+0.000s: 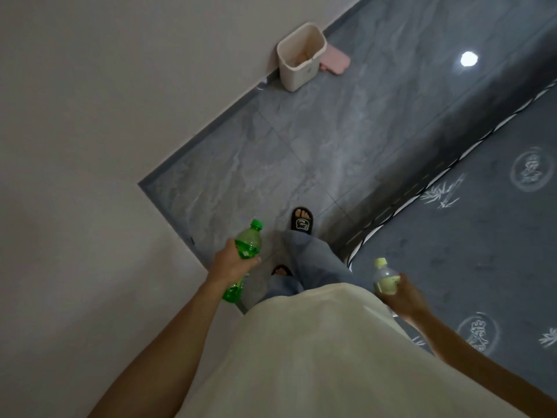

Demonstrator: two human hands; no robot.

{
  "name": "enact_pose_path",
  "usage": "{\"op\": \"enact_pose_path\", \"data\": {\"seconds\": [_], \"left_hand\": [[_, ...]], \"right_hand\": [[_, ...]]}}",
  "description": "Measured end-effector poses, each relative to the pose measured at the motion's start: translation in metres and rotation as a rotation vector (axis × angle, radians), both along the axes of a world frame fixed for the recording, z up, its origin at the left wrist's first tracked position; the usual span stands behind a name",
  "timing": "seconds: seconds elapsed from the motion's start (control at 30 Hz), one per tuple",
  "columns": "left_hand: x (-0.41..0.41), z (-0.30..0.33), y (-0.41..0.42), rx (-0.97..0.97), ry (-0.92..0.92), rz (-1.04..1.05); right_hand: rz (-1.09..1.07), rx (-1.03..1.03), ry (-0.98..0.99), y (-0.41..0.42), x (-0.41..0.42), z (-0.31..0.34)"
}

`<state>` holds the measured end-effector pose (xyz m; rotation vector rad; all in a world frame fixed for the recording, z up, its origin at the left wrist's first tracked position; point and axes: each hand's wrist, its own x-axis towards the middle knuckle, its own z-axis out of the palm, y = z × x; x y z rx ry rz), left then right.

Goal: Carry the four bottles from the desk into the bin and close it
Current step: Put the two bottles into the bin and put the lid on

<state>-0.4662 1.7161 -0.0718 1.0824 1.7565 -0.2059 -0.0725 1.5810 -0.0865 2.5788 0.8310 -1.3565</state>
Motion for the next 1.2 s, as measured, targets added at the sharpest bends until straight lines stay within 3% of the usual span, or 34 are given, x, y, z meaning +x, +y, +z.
{"op": "enact_pose_path", "data": {"seconds": [0.17, 0.27, 0.43, 0.7, 0.9, 1.2], "left_hand": [[0.011, -0.004, 0.059, -0.018, 0.008, -0.072], [0.014, -0.002, 0.092, -0.029, -0.054, -0.066], [0.013, 0.008, 0.130, -0.142, 0.069, -0.031], [0.009, 0.002, 0.244, -0.207, 0.110, 0.000], [0.048, -0.008, 0.382, -0.144, 0.039, -0.097], [0.138, -0.008, 0.563, 0.040, -0.026, -0.182]], "right_hand": [[-0.006, -0.056, 0.090, 0.082, 0.016, -0.010], [-0.048, 0.020, 0.099, 0.152, 0.024, -0.005], [-0.015, 0.134, 0.099, 0.264, 0.035, 0.004], [0.039, 0.205, 0.139, 0.416, 0.050, 0.001], [-0.027, 0.103, 0.095, 0.468, 0.063, -0.004], [-0.196, -0.074, 0.098, 0.484, 0.095, 0.001]]}}
